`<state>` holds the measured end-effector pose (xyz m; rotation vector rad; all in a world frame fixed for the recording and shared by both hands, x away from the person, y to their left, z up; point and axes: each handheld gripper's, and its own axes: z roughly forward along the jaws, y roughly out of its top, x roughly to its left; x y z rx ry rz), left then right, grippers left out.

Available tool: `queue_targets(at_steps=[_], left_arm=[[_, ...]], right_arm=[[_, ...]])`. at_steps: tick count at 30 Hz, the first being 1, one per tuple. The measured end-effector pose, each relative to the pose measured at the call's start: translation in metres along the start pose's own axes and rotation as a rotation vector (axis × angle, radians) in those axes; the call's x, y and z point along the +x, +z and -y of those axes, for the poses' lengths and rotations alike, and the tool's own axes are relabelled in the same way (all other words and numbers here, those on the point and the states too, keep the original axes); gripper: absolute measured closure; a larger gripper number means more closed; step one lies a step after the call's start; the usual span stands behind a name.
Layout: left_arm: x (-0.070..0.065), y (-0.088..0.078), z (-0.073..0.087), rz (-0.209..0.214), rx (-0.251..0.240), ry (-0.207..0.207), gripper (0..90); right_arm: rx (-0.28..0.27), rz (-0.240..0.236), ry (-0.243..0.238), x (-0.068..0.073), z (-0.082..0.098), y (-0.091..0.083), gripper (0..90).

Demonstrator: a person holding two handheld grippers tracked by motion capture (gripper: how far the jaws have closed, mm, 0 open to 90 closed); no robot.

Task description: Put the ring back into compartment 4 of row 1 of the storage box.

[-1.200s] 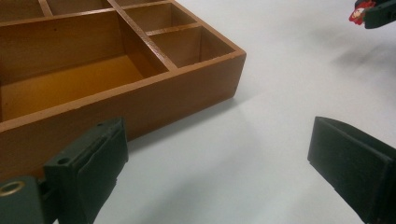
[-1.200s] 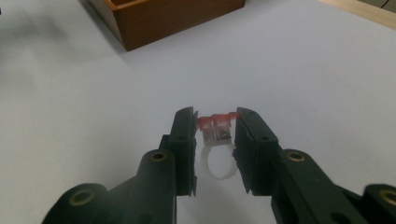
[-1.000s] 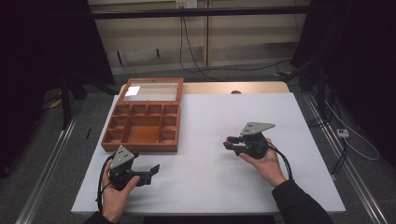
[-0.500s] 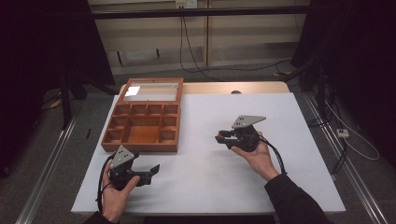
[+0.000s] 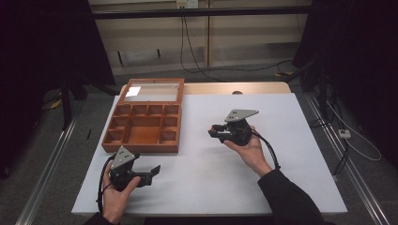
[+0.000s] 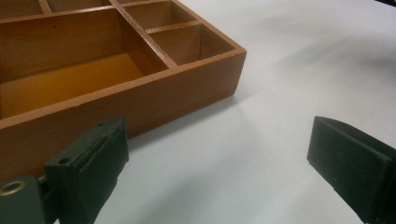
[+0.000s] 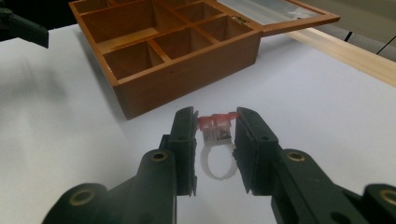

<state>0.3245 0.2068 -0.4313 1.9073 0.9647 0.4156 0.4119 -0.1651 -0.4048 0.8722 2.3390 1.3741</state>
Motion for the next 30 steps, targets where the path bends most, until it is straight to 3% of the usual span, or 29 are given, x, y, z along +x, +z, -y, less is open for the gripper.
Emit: queue_targets(at_steps=[8,18,30], left_arm=[[0.000,0.000,0.000,0.002,0.004,0.003,5.6],[-0.001,0.000,0.000,0.007,0.003,0.003,5.6],[0.000,0.000,0.000,0.011,0.004,0.002,5.6]], right_arm=[[-0.023,-0.022,0.011,-0.001,-0.013,0.007,69.7],[-0.027,-0.028,-0.015,-0.003,-0.034,0.020,69.8],[-0.026,-0.049,-0.024,-0.001,-0.045,0.039,69.7]])
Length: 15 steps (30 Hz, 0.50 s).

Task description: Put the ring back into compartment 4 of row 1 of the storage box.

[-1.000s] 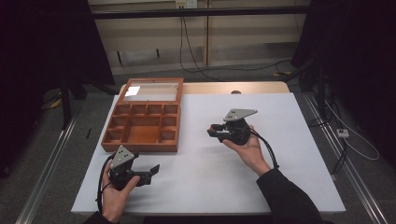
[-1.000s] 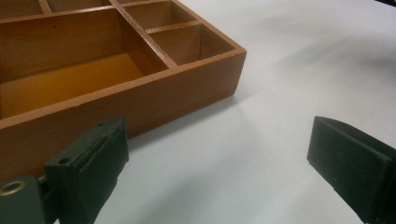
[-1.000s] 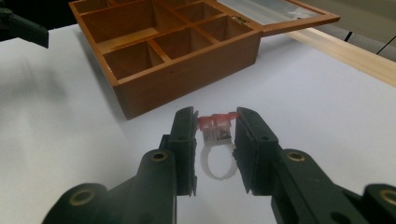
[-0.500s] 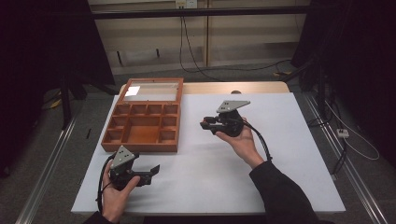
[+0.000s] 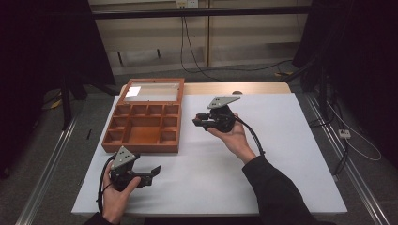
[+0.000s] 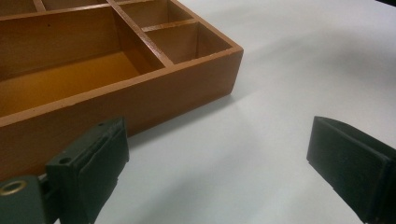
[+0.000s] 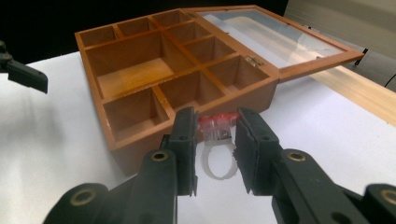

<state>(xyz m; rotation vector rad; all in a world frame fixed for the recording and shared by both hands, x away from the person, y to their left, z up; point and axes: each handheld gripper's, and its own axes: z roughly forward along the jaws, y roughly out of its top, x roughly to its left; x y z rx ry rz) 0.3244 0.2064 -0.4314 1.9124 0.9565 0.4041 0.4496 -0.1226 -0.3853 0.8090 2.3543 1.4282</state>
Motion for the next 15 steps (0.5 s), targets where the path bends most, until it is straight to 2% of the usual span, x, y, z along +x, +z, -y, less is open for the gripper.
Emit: queue_targets(at_steps=[5,10,15], left_arm=[[0.000,0.000,0.000,-0.001,0.005,-0.001,5.6],[0.000,0.000,0.000,0.001,0.005,0.000,5.6],[0.000,0.000,0.000,0.005,0.000,-0.002,5.6]], right_arm=[[-0.001,-0.003,-0.007,-0.001,-0.009,0.007,69.7],[-0.025,-0.006,-0.024,0.001,-0.014,0.013,69.8],[-0.007,-0.008,-0.022,0.000,-0.018,0.022,69.7]])
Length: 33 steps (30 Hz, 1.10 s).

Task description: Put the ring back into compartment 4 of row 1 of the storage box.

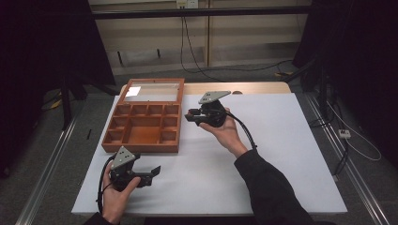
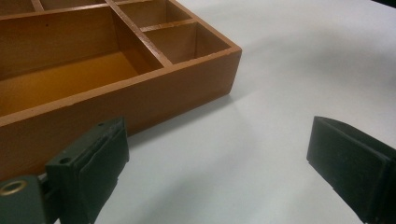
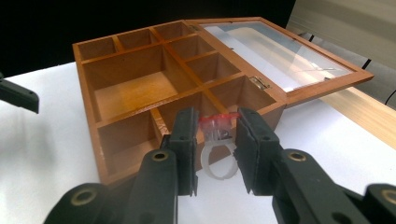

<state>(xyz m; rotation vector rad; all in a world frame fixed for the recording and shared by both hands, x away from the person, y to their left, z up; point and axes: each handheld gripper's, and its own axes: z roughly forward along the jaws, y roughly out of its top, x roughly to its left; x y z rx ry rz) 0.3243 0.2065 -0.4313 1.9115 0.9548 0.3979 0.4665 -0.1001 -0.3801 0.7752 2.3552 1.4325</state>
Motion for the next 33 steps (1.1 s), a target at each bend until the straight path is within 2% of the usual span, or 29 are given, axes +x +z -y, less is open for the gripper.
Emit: queue_targets(at_steps=[12,20,24,28,33], left_arm=[[0.000,0.000,0.000,0.003,-0.003,0.006,5.6],[0.000,0.000,0.000,0.004,-0.003,0.006,5.6],[0.000,0.000,0.000,0.004,-0.001,0.006,5.9],[-0.001,0.000,0.000,0.002,0.001,0.008,5.9],[0.000,0.000,0.000,0.008,-0.004,0.005,5.8]], right_arm=[[0.027,-0.007,0.006,-0.005,-0.010,0.015,69.7],[0.042,0.007,0.020,-0.010,-0.015,0.028,69.7],[0.045,0.003,0.000,-0.009,-0.023,0.032,69.7],[0.038,0.006,0.002,-0.008,-0.028,0.035,69.7],[0.058,0.015,-0.004,-0.008,-0.034,0.046,69.7]])
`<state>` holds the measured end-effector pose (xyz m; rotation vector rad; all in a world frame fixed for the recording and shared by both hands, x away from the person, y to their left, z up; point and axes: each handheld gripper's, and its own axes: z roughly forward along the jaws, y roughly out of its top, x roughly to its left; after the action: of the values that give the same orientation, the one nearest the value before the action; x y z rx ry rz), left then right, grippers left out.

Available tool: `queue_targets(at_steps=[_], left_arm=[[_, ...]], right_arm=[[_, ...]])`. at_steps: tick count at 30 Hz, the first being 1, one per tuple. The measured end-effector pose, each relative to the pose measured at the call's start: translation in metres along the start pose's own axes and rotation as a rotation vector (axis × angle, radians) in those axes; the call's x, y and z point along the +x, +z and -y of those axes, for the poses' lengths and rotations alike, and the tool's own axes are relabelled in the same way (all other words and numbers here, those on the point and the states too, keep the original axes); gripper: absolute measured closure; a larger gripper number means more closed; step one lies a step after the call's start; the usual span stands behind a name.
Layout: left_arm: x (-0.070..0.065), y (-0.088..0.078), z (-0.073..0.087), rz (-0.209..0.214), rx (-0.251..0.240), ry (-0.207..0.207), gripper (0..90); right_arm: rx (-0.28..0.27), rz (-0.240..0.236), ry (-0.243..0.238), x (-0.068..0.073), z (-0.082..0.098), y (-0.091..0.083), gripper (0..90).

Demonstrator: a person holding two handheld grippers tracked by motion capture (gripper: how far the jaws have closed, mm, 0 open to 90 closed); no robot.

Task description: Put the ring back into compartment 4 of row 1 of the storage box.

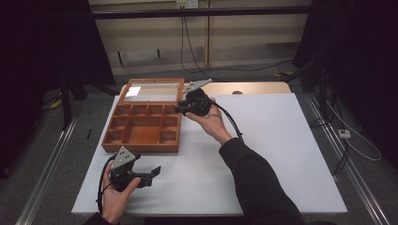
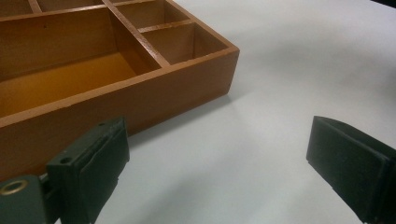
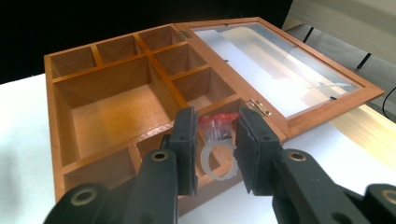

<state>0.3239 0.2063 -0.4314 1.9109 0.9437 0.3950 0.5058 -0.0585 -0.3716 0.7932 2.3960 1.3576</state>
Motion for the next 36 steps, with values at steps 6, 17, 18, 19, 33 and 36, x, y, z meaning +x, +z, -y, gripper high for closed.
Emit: queue_targets(at_steps=[6,17,18,19,33,36], left_arm=[[0.000,0.000,0.000,0.003,0.004,0.001,5.8],[0.001,-0.001,0.000,0.005,0.007,0.003,5.9],[0.001,-0.001,0.000,0.007,0.005,0.003,5.9],[0.001,-0.001,0.000,0.007,0.007,0.004,5.8],[0.001,-0.001,-0.001,0.013,0.007,0.004,5.8],[0.000,-0.001,-0.001,0.012,0.007,0.005,5.8]], right_arm=[[0.013,-0.004,-0.007,0.004,-0.009,0.012,69.7],[0.040,0.008,0.004,0.001,-0.014,0.035,69.7],[0.043,0.012,0.003,0.000,-0.014,0.037,69.7],[0.047,0.017,0.017,-0.003,-0.012,0.041,69.7],[0.045,0.032,0.067,-0.015,0.001,0.056,69.7],[0.047,0.040,0.073,-0.017,0.003,0.058,69.7]])
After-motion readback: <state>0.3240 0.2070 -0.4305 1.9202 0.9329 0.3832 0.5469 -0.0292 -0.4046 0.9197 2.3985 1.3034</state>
